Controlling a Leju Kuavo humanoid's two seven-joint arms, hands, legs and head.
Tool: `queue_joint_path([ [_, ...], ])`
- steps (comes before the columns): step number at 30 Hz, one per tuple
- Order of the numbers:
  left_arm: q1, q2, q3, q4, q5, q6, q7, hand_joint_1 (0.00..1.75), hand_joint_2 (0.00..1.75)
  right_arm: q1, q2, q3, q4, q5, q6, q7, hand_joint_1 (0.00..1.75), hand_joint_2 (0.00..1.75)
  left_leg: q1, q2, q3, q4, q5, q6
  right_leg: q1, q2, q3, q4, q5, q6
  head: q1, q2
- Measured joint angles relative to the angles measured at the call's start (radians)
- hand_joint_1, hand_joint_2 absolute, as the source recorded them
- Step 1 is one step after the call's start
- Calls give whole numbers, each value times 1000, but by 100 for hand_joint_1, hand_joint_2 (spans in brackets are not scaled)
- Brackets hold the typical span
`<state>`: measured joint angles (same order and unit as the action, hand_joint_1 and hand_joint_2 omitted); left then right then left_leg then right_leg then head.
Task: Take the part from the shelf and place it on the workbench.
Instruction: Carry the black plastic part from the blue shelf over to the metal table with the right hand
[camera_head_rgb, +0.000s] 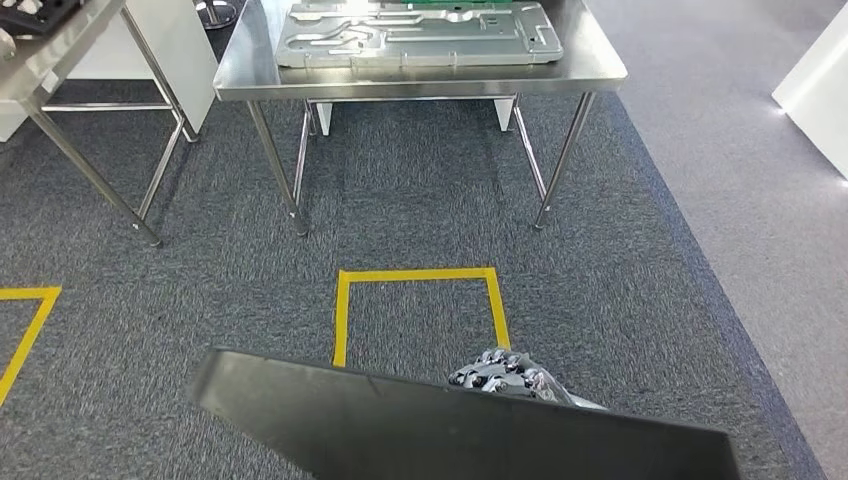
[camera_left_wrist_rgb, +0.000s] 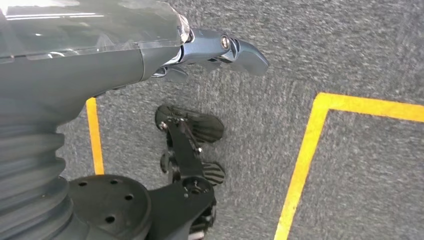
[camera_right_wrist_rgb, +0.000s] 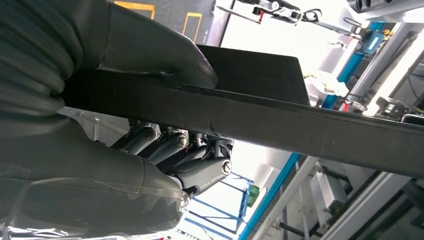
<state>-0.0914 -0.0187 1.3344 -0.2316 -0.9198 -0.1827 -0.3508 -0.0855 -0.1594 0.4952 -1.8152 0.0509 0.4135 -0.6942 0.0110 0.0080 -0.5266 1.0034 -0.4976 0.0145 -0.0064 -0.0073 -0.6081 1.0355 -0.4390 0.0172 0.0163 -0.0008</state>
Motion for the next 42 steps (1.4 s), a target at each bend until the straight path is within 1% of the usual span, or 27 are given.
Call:
queue_joint_path([
  [2, -1, 0, 0, 0, 0, 0, 1, 0, 175, -1, -1, 0, 0, -2, 0, 0, 161, 175, -1, 2, 4, -3, -9, -12, 7, 1, 8, -19, -11, -11, 0, 0],
  [5, -2, 0, 0, 0, 1, 0, 1, 0, 175, -3, -2, 0, -1, -8, 0, 0, 161, 175, -1, 4, 5, 23, -31, -27, 0, 8, 29, -31, -18, -31, -3, 0],
  [6, -3, 0, 0, 0, 1, 0, 0, 0, 175, -4, -2, 0, -1, -9, -1, 0, 161, 175, -1, 2, -15, 69, -52, -30, -3, 8, 40, -36, -22, -37, -5, 0],
  [8, -2, 1, 0, 0, 1, 0, 0, 0, 175, -7, -3, 1, -1, -10, -1, 0, 161, 175, 1, 0, -97, 215, -107, -34, 0, 9, 56, -37, -36, -45, -9, 0],
  [9, 0, 1, 0, 0, 2, 0, 0, 0, 175, -7, -3, 1, -1, -10, -1, 0, 161, 175, 1, 0, -142, 279, -120, -36, 2, 11, 64, -37, -43, -46, -9, 0],
  [10, 2, 1, 0, 0, 2, 0, 0, 0, 175, -6, -3, 1, -1, -10, -1, 0, 161, 175, 1, 0, -173, 310, -112, -36, 3, 13, 74, -37, -52, -46, -10, 0],
  [11, 4, 1, 0, 0, 2, 0, 0, 0, 175, -6, -4, 1, -1, -10, -1, 0, 161, 175, 1, -1, -182, 296, -79, -35, 3, 16, 87, -36, -61, -45, -10, 0],
  [12, 5, 1, 0, 0, 2, 0, 0, 0, 175, -6, -4, 1, -1, -10, -1, 0, 161, 175, 1, -1, -172, 241, -28, -32, 4, 19, 102, -36, -72, -43, -10, 0],
  [13, 7, 1, 0, 0, 2, 0, 0, 0, 175, -6, -4, 1, -1, -10, -1, 0, 161, 175, 0, -2, -149, 169, 24, -27, 3, 20, 117, -37, -84, -41, -10, 0],
  [14, 7, 2, 0, 0, 2, 1, 0, 0, 175, -7, -4, 1, 0, -10, -1, 0, 161, 175, -3, -3, -125, 105, 60, -22, 4, 21, 128, -36, -95, -36, -9, 0],
  [15, 6, 3, 0, 0, 2, 1, 0, 0, 175, -8, -4, 1, 0, -10, -1, 0, 161, 175, -5, -4, -106, 60, 76, -16, 5, 23, 135, -36, -103, -31, -9, 0],
  [18, 4, 4, 0, 0, 1, 3, 1, 0, 175, -9, -5, 2, 0, -10, -2, 0, 161, 175, -9, -5, -88, 27, 62, 0, 5, 24, 140, -30, -107, -13, -7, 0],
  [20, 3, 4, 0, 0, 1, 3, 1, 0, 175, -10, -6, 2, 0, -10, -4, 0, 161, 175, -4, -6, -70, 14, 55, 11, 5, 22, 120, 18, -103, -1, -5, 0],
  [21, 2, 4, 0, 0, 1, 3, 1, 0, 175, -10, -6, 2, 0, -10, -6, 0, 161, 175, -1, -6, -59, 7, 51, 16, 3, 21, 93, 65, -111, 5, -3, 0],
  [24, 2, 3, 0, 0, 0, 3, 1, 0, 175, -9, -9, 2, -1, -10, -12, 0, 161, 175, 1, -7, -34, 1, 32, 21, -5, 16, -33, 233, -179, 18, 0, 0],
  [25, 3, 3, 0, 0, 0, 3, 1, 0, 175, -8, -11, 3, -1, -10, -13, 0, 161, 175, 1, -7, -25, 1, 25, 20, -7, 15, -65, 258, -189, 20, 0, 0],
  [26, 3, 3, 0, 0, -1, 3, 1, 0, 175, -7, -12, 3, -1, -10, -14, 0, 161, 175, 1, -7, -14, 1, 16, 18, -9, 13, -80, 250, -177, 19, 0, 0],
  [27, 4, 3, 0, 0, -1, 3, 1, 0, 175, -7, -12, 3, -1, -10, -14, 0, 161, 175, 2, -8, -1, 1, 7, 16, -10, 12, -76, 208, -140, 19, 0, 0],
  [29, 3, 2, 0, 0, -1, 3, 1, 0, 175, -7, -14, 3, -1, -10, -14, 0, 161, 175, 2, -8, 25, 1, -12, 7, -9, 7, -44, 79, -41, 15, 0, 0],
  [31, 1, 2, 0, 0, -1, 3, 1, 0, 175, -6, -16, 3, 0, -10, -14, 0, 161, 175, 1, -7, 37, -1, -26, -5, -2, 3, -25, 3, 3, 3, -1, 0],
  [33, 0, 2, 0, 0, -1, 3, 0, 0, 175, -5, -17, 4, -1, -10, -14, 0, 161, 175, -1, -5, 41, 1, -29, -19, 1, 5, -22, -6, 1, -14, -1, 0],
  [35, -1, 2, 0, 0, -1, 3, -1, 0, 175, -4, -18, 4, -2, -10, -15, 0, 161, 175, 0, -5, 33, 37, -33, -27, -1, 8, -7, -13, 0, -28, -2, 0],
  [36, -2, 2, 0, 0, -2, 3, -2, 0, 175, -4, -18, 4, -2, -10, -16, 0, 161, 175, 1, -5, 13, 77, -45, -29, -1, 8, 2, -15, -4, -35, -2, 0],
  [39, -1, 2, -1, 0, -2, 2, -6, 0, 175, 1, -19, 4, -3, -7, -19, 0, 161, 175, 3, -5, -100, 258, -119, -35, 3, 9, 23, -18, -22, -47, -3, 0],
  [40, 1, 2, -1, 0, -2, 2, -8, 0, 175, 5, -19, 4, -3, -5, -19, 0, 161, 175, 3, -5, -131, 293, -133, -36, 6, 11, 31, -18, -29, -49, -3, 0],
  [41, 2, 2, -1, 0, -2, 2, -9, 0, 175, 8, -19, 4, -3, -4, -19, 0, 161, 175, 2, -5, -148, 296, -126, -34, 8, 13, 40, -18, -36, -50, -3, 0],
  [42, 4, 2, -1, 0, -2, 2, -10, 0, 175, 11, -19, 4, -4, -3, -19, 0, 161, 175, 2, -5, -147, 263, -94, -30, 11, 15, 52, -17, -45, -50, -3, 0],
])
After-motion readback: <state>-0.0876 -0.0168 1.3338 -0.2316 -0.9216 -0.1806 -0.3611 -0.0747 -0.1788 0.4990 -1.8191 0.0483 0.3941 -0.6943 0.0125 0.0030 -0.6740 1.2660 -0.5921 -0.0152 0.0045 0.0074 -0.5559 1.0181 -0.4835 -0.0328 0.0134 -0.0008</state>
